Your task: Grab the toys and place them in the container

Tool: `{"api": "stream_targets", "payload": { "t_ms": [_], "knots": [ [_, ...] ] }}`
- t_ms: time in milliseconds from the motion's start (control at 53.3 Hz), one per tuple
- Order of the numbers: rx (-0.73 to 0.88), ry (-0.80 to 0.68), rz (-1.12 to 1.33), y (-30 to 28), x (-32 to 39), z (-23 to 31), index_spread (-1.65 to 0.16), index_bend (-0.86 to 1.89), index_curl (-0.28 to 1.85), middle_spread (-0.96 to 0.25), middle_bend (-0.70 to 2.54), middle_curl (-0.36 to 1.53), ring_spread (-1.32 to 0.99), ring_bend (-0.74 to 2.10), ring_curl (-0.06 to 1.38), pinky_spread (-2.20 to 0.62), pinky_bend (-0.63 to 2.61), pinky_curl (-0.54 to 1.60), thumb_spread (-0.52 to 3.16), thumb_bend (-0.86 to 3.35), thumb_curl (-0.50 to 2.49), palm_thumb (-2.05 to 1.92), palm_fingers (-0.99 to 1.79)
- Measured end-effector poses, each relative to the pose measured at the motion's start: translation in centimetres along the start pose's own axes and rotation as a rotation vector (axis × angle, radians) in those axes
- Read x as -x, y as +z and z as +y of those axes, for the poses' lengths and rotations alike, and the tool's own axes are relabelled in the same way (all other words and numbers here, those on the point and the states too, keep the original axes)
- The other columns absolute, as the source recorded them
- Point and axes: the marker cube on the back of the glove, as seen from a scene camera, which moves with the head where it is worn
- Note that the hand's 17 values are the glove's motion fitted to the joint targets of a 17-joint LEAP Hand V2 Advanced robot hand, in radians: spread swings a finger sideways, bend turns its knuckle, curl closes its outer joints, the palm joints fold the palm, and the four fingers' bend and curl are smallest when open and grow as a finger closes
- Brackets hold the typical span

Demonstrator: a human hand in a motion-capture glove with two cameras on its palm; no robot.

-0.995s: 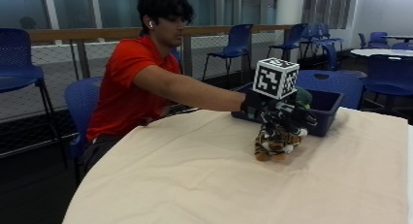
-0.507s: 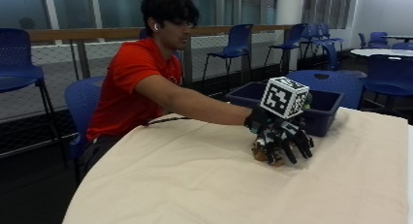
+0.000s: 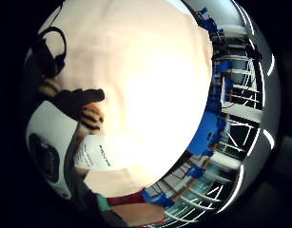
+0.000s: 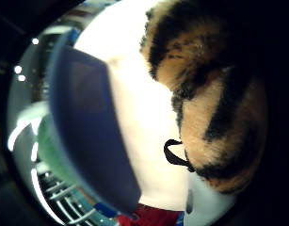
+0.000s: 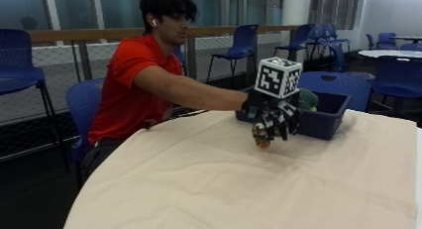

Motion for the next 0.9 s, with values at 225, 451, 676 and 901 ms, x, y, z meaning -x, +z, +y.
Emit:
{"api": "stream_targets", "payload": {
  "t_ms": [225, 451, 676, 901],
  "knots": [
    [-0.136, -0.1, -0.053, -9.3, 4.8, 5.3, -0.36, 0.24, 0.34, -0.34, 0.49, 0.45, -0.49, 0.77, 0.4, -0.42, 1.01, 0.32, 1.05, 0.16, 0.55, 0.6, 0.88],
    [-0.207, -0.295, -0.05, -14.4, 16.1, 10.2, -0.37, 0.25, 0.42, -0.38, 0.47, 0.5, -0.53, 0.73, 0.4, -0.45, 0.97, 0.33, 0.91, 0.12, 0.65, 0.62, 0.9],
    [-0.15, -0.395, 0.01, -14.1, 22.0, 11.5, -0.39, 0.16, 0.48, -0.41, 0.43, 0.54, -0.56, 0.73, 0.42, -0.43, 0.96, 0.34, 0.88, 0.05, 0.71, 0.59, 0.81],
    [-0.134, -0.378, -0.061, -13.8, 19.3, 12.4, -0.32, 0.02, 0.31, -0.18, 0.19, 0.47, -0.2, 0.49, 0.37, -0.05, 1.24, 0.4, 1.03, -0.1, 0.46, -0.05, -0.18]
  ]
}}
